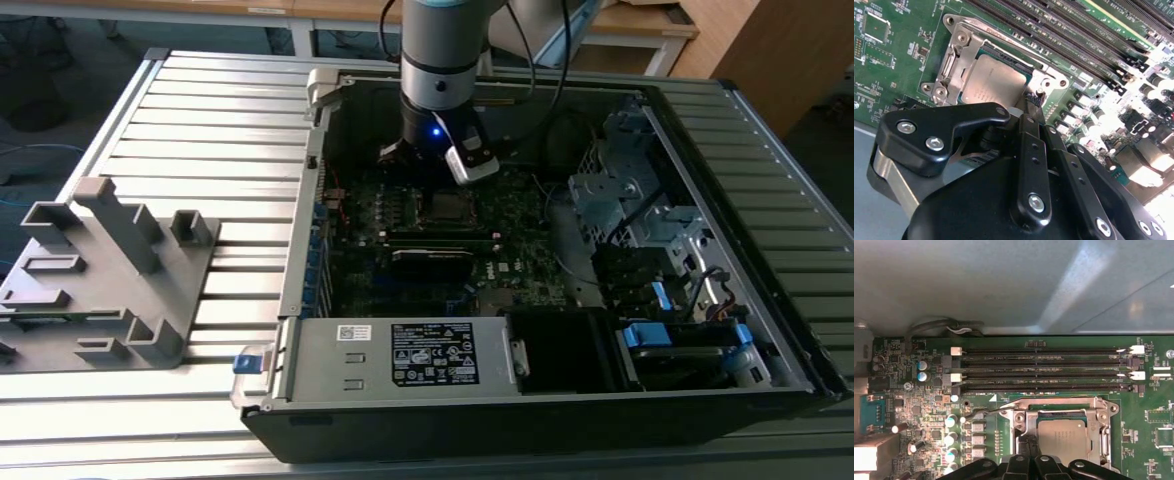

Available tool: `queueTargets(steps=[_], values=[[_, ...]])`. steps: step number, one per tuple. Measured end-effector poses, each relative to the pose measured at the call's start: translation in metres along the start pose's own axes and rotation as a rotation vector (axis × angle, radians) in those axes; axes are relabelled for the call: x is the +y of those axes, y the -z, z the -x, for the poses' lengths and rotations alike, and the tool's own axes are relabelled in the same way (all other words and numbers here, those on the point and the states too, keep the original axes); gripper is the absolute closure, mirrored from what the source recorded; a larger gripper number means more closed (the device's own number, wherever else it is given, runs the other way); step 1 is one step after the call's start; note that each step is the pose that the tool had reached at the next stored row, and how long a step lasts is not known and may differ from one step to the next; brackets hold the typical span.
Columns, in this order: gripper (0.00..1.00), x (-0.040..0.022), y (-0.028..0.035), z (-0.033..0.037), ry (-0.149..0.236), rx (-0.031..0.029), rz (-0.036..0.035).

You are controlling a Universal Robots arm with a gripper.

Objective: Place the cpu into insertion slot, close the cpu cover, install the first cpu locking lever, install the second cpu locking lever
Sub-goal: 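Close the cpu cover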

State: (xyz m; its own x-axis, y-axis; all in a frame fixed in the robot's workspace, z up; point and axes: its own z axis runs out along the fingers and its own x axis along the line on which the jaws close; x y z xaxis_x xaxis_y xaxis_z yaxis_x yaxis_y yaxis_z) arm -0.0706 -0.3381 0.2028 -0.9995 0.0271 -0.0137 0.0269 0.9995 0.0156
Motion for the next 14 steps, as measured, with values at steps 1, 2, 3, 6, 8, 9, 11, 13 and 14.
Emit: queueTargets(steps=[1,2,3,6,8,9,11,13,14], values=[[0.89,0.0000,-0.0002,-0.0002,0.000,-0.0002,0.0002],[0.89,0.0000,-0.0005,-0.0006,0.000,-0.0003,0.0004],[0.89,0.0000,-0.0007,-0.0009,0.000,-0.0004,0.0005],[0.89,0.0000,-0.0022,-0.0014,0.000,-0.0004,0.0005],[0.89,0.0000,-0.0037,-0.0016,0.000,-0.0003,0.0003],[0.89,-0.0001,-0.0038,-0.0016,0.000,-0.0001,0.0001],[0.89,-0.0001,-0.0038,-0.0017,0.000,0.0000,0.0000],[0.89,-0.0001,-0.0040,-0.0016,0.000,-0.0002,0.0002],[0.89,-0.0001,-0.0041,-0.0016,0.000,-0.0002,0.0002]])
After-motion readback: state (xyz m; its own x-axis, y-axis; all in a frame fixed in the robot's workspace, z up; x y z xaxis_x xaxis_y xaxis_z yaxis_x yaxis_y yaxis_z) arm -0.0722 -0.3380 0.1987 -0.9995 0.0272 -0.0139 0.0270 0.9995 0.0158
